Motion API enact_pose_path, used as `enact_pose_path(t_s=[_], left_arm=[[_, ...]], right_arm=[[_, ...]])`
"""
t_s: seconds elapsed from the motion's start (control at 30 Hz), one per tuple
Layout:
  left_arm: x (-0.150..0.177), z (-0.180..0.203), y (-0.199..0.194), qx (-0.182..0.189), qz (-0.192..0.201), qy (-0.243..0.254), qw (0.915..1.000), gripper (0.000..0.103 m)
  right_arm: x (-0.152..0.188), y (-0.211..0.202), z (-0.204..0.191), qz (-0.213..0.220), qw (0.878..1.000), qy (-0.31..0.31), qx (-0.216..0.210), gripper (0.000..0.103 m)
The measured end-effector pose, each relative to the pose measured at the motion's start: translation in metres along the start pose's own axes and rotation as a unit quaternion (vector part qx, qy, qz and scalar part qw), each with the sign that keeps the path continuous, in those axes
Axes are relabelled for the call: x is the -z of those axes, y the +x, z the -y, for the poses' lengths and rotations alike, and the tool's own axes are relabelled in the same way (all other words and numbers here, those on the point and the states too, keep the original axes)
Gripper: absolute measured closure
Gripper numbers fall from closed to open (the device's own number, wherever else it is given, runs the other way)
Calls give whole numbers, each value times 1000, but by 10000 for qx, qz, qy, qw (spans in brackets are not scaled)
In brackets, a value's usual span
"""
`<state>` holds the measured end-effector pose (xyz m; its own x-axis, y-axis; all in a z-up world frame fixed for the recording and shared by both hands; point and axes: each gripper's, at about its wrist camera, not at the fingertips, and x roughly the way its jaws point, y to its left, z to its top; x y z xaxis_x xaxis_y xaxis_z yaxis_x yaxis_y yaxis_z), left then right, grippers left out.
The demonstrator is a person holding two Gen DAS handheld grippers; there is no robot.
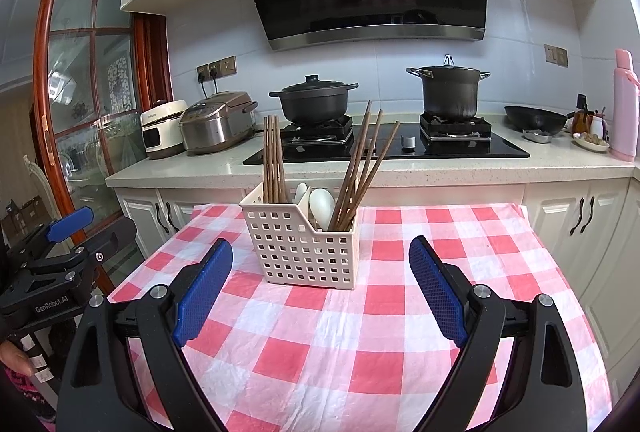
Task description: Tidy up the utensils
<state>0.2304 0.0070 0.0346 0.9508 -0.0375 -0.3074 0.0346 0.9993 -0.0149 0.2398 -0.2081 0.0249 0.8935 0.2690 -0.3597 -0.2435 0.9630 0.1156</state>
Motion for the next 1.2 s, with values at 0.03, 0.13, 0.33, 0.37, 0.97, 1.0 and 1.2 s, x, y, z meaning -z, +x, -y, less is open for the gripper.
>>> enact_pose_path(t_s=[0.03, 0.13, 0.33, 0.37, 0.97, 1.0, 1.2], left_arm=[[0, 0, 0, -8, 2, -3, 10000, 5], [-1, 0, -1, -1, 4, 10, 10000, 5], [-1, 2, -3, 6, 18, 51, 10000, 5], [-1, 2, -3, 6, 19, 58, 10000, 5], [3, 3, -1, 32, -14, 39, 10000, 5], [3, 3, -1, 11, -9, 60, 10000, 5], [4, 3, 2, 2, -30, 129, 9999, 5]], right_arm=[[0, 0, 0, 4, 10000, -5, -3, 19], [-2, -1, -1, 10, 10000, -20, -8, 19], [-3, -2, 0, 15, 10000, -19, -12, 19], [-3, -2, 0, 14, 10000, -16, -13, 19], [-2, -2, 0, -14, 10000, -15, -13, 19], [-1, -2, 1, -17, 10000, -17, -8, 19], [1, -3, 3, -28, 10000, 19, 18, 19]])
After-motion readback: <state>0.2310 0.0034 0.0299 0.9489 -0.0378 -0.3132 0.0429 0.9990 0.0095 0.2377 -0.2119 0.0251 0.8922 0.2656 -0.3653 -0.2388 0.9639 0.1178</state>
